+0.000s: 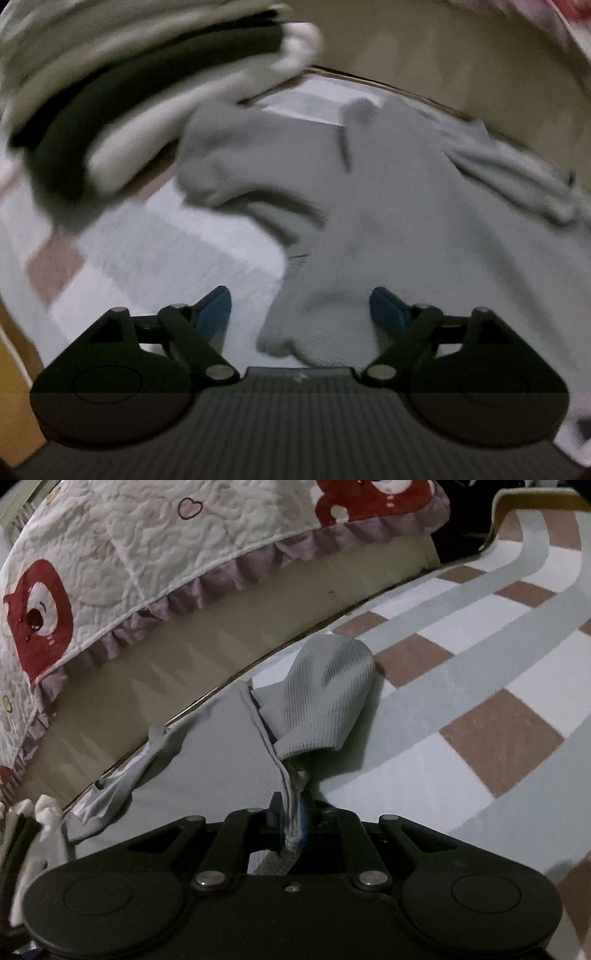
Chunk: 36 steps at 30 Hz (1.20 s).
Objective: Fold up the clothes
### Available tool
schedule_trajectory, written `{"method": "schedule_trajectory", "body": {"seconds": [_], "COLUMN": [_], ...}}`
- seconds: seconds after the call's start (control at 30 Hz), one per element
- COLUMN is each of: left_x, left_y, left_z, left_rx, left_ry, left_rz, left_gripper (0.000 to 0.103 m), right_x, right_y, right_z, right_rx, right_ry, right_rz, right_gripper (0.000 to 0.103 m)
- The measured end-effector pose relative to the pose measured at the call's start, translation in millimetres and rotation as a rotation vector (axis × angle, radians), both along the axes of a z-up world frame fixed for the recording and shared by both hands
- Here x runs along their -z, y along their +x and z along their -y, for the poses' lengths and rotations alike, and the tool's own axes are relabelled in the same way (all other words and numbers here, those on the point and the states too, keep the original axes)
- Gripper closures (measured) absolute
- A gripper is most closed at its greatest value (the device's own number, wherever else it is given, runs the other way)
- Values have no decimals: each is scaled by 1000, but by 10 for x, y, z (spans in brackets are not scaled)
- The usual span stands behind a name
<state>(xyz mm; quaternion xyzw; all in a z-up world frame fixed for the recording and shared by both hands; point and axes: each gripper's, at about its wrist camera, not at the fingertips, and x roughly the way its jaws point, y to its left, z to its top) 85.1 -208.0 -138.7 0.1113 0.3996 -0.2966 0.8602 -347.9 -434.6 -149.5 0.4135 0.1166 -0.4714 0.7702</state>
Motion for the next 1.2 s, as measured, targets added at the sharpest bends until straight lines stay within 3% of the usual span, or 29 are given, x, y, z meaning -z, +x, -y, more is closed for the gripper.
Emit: {"method": "schedule_trajectory", "body": {"seconds": [0.03, 0.07, 0.1, 0.13, 0.17, 0.2, 0.3, 0.33, 0.37, 0.4, 0.5, 0.57, 0.7, 0.8, 0.93, 1.07, 1.2], "left_x": [-11, -25, -46, -67, -77, -81, -124, -181, -288, -437, -903, -950, -410, -335, -271, -277, -190], "left_y": [2, 9, 15, 21, 37, 61, 57, 33, 14, 0, -80, -103, 43, -5, 2, 14, -44], "left_z": [-9, -27, -55, -83, -98, -107, -104, -109, -130, -175, -502, -706, -872, -775, -743, -865, -874], "left_rx": [6, 19, 32, 38, 46, 57, 86, 95, 101, 107, 114, 90, -21, 3, -1, -20, 7], "left_ry": [-12, -20, -34, -53, -74, -95, -101, -108, -131, -165, -261, -271, -191, -107, -73, -112, -103], "left_rz": [-4, -5, -12, -27, -50, -77, -70, -47, -20, 2, 11, -24, -300, -281, -299, -386, -448], "left_gripper": [25, 36, 53, 63, 82, 92, 94, 95, 95, 95, 96, 96, 96, 96, 96, 92, 75], "right_x": [15, 48, 93, 133, 161, 184, 221, 238, 240, 172, -292, -526, -409, -230, -232, -207, -131], "right_y": [-10, -29, -50, -69, -82, -88, -28, 4, 30, 23, -150, -221, -266, -269, -200, -209, -207], "right_z": [7, 21, 32, 37, 27, 21, 36, 44, 53, 50, -106, -235, -345, -366, -396, -395, -392], "right_rx": [7, 16, 14, 11, 1, -12, -80, -104, -121, -119, -143, -175, -168, -143, -166, -185, -186], "right_ry": [16, 42, 76, 102, 107, 113, 141, 148, 151, 132, -6, -57, 77, 184, 146, 130, 155], "right_rz": [17, 41, 70, 99, 130, 156, 178, 177, 169, 155, 231, 228, 113, 56, -32, -82, -109], "right_gripper": [84, 76, 69, 59, 55, 55, 58, 89, 97, 97, 97, 98, 98, 98, 98, 93, 84]}}
